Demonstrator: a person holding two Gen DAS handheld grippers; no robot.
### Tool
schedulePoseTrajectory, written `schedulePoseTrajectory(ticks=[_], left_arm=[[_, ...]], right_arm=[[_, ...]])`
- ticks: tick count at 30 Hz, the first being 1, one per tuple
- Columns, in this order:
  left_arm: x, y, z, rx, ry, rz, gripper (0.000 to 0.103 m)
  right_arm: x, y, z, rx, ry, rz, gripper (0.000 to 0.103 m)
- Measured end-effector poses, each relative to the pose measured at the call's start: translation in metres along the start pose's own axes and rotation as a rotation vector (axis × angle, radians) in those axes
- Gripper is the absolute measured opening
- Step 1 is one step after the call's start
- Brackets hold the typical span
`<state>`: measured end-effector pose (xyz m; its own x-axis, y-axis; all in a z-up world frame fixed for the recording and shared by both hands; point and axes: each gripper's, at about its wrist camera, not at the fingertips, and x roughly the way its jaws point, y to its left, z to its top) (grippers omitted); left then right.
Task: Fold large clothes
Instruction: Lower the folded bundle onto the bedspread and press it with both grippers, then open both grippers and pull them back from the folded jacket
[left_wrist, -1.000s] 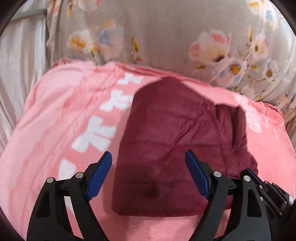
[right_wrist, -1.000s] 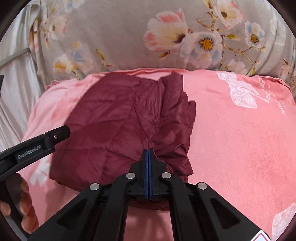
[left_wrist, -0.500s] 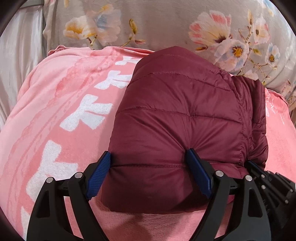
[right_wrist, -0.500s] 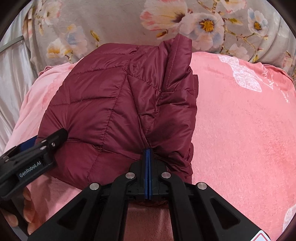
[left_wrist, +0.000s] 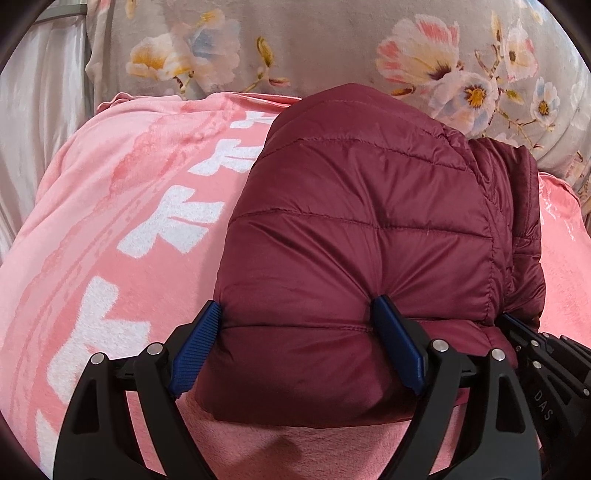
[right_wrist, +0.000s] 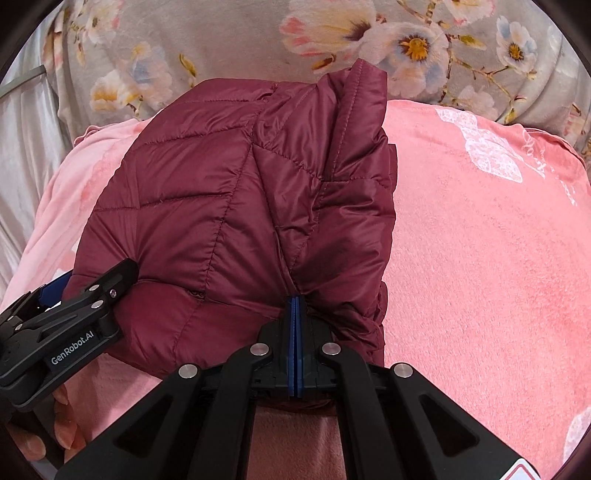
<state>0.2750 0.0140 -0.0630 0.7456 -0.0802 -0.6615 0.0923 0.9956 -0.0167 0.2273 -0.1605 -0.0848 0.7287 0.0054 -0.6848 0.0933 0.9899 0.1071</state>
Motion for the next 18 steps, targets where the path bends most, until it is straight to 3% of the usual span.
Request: schedulePoseTrajectory(ticks=[18], left_arm=[[0.0013, -0.0022, -0.0001, 0.02, 0.003, 0.021, 0.082]], right_arm=[[0.0036, -0.0053, 0.0017, 0.019, 0.005, 0.02, 0.0]])
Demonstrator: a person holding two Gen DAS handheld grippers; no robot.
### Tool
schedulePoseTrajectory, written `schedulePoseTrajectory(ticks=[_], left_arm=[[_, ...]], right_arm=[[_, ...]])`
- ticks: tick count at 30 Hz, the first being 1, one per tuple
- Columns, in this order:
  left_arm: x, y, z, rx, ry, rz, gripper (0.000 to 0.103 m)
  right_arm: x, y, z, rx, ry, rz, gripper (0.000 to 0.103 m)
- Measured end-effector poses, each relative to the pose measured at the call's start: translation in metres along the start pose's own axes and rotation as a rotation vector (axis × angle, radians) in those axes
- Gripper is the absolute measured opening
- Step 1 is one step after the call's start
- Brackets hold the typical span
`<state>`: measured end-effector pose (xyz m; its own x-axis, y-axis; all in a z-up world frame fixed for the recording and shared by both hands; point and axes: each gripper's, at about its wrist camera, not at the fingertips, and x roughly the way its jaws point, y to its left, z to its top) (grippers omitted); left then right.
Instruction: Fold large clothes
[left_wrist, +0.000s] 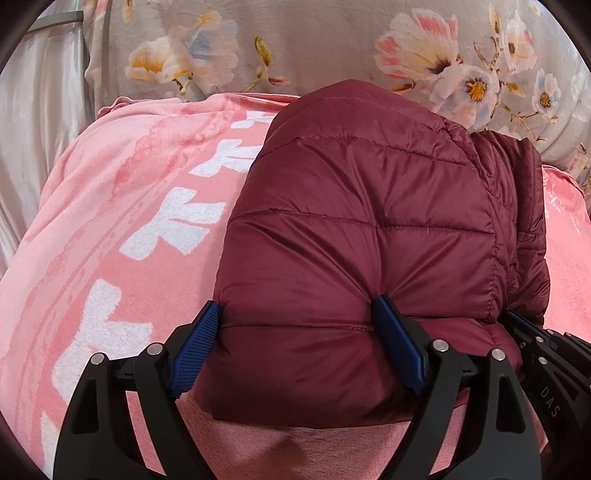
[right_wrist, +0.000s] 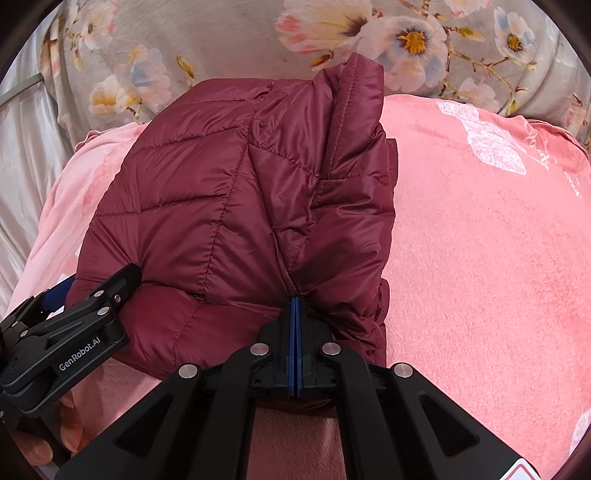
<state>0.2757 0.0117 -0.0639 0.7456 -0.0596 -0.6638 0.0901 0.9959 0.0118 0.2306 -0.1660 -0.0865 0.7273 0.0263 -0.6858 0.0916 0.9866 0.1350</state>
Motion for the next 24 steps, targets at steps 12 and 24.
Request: schedulePoseTrajectory(ticks=[12, 24], left_arm=[[0.001, 0.008, 0.001, -0.035, 0.006, -0.02, 0.092], [-0.084, 0.012, -0.057, 0.008, -0.054, -0.014, 0.091]], right_arm=[[-0.012, -0.002, -0.003, 0.025, -0.029, 0.007, 0.0], [-0.1, 0.022, -0.084, -0.037, -0.121, -0.055, 0.048]])
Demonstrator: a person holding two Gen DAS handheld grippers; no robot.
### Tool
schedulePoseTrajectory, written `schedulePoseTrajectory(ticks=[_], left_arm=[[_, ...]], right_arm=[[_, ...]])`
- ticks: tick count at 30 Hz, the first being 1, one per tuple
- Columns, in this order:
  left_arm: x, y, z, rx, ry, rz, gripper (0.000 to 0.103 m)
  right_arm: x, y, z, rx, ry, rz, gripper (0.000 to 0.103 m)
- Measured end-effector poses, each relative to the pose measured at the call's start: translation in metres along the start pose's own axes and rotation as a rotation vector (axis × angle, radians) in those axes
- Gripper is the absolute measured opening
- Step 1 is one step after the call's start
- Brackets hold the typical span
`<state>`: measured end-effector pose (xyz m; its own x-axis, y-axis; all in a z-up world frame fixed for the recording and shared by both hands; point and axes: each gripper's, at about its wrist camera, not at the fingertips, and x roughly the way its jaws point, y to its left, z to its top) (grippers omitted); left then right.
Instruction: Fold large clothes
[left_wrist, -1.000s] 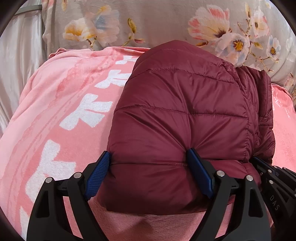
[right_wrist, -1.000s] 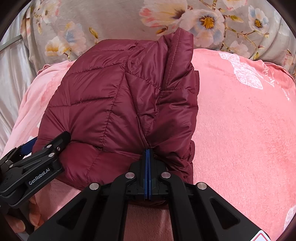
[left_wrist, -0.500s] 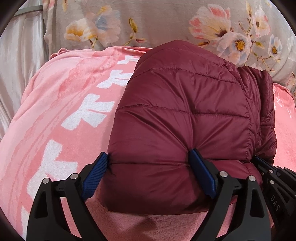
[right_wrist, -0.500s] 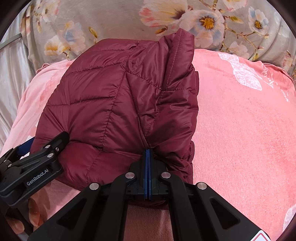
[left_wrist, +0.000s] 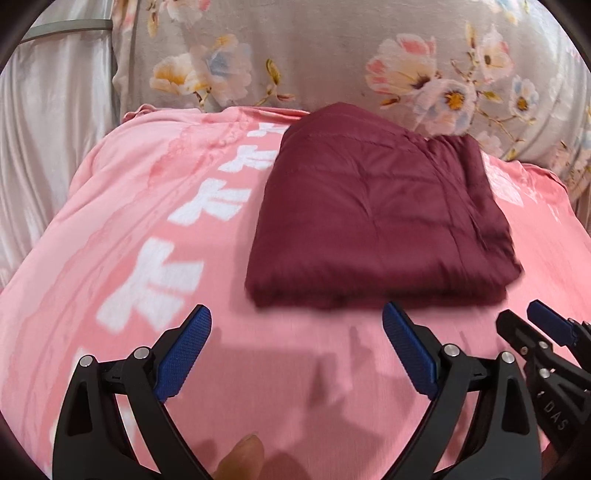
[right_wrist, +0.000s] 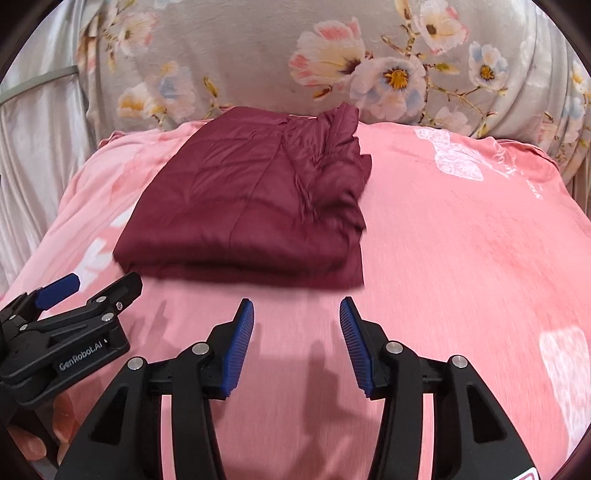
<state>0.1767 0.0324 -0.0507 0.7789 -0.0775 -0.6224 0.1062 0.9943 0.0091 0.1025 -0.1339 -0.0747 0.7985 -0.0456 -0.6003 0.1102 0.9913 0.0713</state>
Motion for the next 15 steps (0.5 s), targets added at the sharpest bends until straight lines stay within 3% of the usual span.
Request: schedulePoseTrajectory(ticks=[4, 8, 15], left_arm=[[-0.023, -0.004, -0.018, 0.011, -0.035, 0.012, 0.091], [-0.032, -0.01, -0.026, 0.024, -0.04, 0.009, 0.092], [-0.037, -0.013, -0.029, 0.021, -0.056, 0.02, 0.092]], right_arm=[[-0.015, 0.002, -0.016, 0.019, -0.004, 0.0, 0.053], [-0.026, 0.009, -0.02, -0.008, -0.043, -0.057, 0.056], [-0.015, 0.003, -0.018, 0.02, 0.01, -0.075, 0.057]])
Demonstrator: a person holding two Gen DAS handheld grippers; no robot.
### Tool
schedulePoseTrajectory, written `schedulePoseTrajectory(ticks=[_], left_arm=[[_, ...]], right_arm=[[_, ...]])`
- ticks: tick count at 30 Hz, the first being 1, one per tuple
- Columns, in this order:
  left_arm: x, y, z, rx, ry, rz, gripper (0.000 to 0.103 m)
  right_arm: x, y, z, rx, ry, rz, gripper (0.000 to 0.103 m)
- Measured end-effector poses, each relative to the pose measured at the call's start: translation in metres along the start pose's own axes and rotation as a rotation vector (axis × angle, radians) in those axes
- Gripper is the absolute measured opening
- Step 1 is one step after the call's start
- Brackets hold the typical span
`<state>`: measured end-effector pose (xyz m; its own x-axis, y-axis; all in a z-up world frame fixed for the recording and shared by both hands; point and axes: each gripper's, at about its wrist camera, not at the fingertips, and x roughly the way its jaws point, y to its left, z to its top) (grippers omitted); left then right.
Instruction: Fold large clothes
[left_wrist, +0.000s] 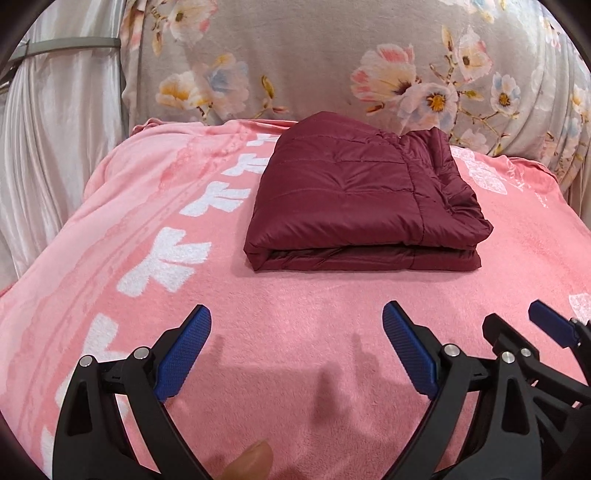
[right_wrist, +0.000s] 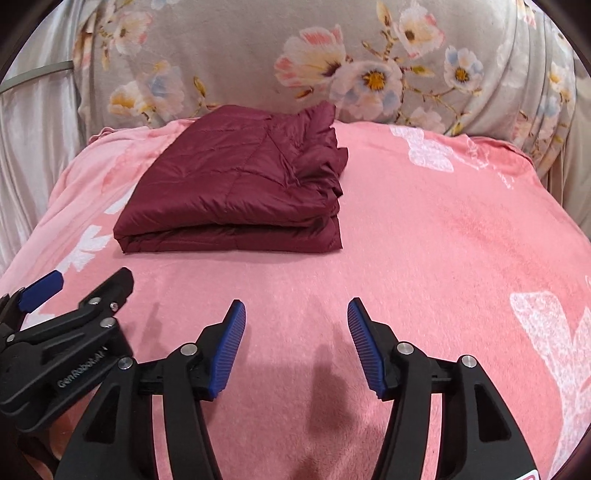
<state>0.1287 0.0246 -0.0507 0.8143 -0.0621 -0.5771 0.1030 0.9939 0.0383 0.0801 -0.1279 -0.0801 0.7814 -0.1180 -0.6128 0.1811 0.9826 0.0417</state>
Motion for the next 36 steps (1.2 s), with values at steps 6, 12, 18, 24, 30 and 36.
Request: schedulePoseTrajectory(ticks=[6, 12, 18, 24, 30, 36], left_arm=[[0.0029, 0.0017, -0.0006, -0.013, 0.014, 0.006, 0.092], [0.003, -0.0022, -0.0011, 0.004, 0.016, 0.018, 0.092], [0.0024, -0.0048, -0.0015, 0.019, 0.013, 0.023, 0.092], [0.0028, -0.0052, -0.0013, 0.02, 0.014, 0.023, 0.092], [0.0028, -0.0051, -0.0012, 0.02, 0.013, 0.023, 0.091], [0.0028, -0.0049, -0.0011, 0.021, 0.013, 0.024, 0.091]], right_arm=[[-0.0003, 0.0048, -0.0024, -0.013, 0.001, -0.003, 0.057], [-0.0028, 0.0047, -0.0028, -0.02, -0.017, -0.014, 0.057], [-0.0025, 0.0061, -0.0027, -0.028, -0.017, -0.016, 0.057], [-0.0026, 0.0058, -0.0031, -0.028, -0.018, -0.017, 0.057], [-0.0027, 0.0054, -0.0032, -0.032, -0.021, -0.02, 0.057], [-0.0043, 0.0069, -0.0039, -0.036, -0.027, -0.028, 0.057]])
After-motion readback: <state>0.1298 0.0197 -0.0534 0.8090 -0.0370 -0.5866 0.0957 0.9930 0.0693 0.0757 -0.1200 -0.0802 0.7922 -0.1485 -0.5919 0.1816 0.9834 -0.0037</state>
